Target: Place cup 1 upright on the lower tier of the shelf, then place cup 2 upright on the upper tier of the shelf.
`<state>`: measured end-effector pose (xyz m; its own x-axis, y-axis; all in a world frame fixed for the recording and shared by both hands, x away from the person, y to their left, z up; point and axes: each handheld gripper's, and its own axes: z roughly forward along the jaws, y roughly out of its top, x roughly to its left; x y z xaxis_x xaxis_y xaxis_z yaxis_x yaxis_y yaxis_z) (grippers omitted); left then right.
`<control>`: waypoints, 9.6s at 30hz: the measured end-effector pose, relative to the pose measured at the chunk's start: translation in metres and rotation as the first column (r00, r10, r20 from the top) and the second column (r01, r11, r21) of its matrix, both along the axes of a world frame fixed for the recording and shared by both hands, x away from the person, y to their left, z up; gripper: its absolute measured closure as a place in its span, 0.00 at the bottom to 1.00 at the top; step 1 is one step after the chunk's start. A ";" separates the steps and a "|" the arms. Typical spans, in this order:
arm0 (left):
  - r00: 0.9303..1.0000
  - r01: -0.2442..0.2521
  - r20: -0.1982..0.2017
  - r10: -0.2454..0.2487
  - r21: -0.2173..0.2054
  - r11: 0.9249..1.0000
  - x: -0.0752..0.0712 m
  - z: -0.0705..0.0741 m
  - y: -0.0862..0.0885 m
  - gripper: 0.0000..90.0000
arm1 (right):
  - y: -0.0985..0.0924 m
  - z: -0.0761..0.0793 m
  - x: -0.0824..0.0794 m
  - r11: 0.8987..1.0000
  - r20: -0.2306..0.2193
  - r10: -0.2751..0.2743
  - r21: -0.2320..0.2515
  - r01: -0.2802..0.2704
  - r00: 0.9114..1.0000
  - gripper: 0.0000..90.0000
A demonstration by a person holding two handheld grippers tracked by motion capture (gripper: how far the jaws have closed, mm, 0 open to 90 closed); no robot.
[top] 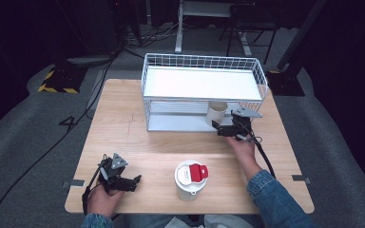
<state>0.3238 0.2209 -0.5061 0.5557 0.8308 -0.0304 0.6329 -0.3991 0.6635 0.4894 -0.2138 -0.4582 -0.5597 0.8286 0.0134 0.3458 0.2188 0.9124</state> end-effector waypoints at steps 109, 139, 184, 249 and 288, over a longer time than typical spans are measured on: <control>0.998 -0.065 0.002 0.065 0.000 0.998 0.001 0.000 -0.008 0.01 | -0.107 -0.048 -0.150 0.972 -0.282 0.044 -0.211 -0.107 0.958 0.00; 0.975 0.072 0.224 -0.011 -0.266 0.961 -0.030 0.039 -0.012 0.00 | -0.105 -0.048 -0.148 0.971 -0.281 0.053 -0.210 -0.115 0.958 0.00; 0.909 0.367 0.328 -0.258 -0.334 0.868 -0.084 0.066 -0.100 0.00 | -0.104 -0.048 -0.147 0.970 -0.283 0.053 -0.214 -0.117 0.958 0.00; 0.907 0.368 0.332 -0.259 -0.326 0.871 -0.052 0.008 -0.156 0.14 | -0.104 -0.048 -0.148 0.970 -0.283 0.053 -0.214 -0.117 0.958 0.00; 0.903 0.341 0.371 -0.215 -0.317 0.885 -0.038 0.074 -0.135 0.15 | -0.104 -0.048 -0.148 0.970 -0.282 0.053 -0.215 -0.117 0.958 0.00</control>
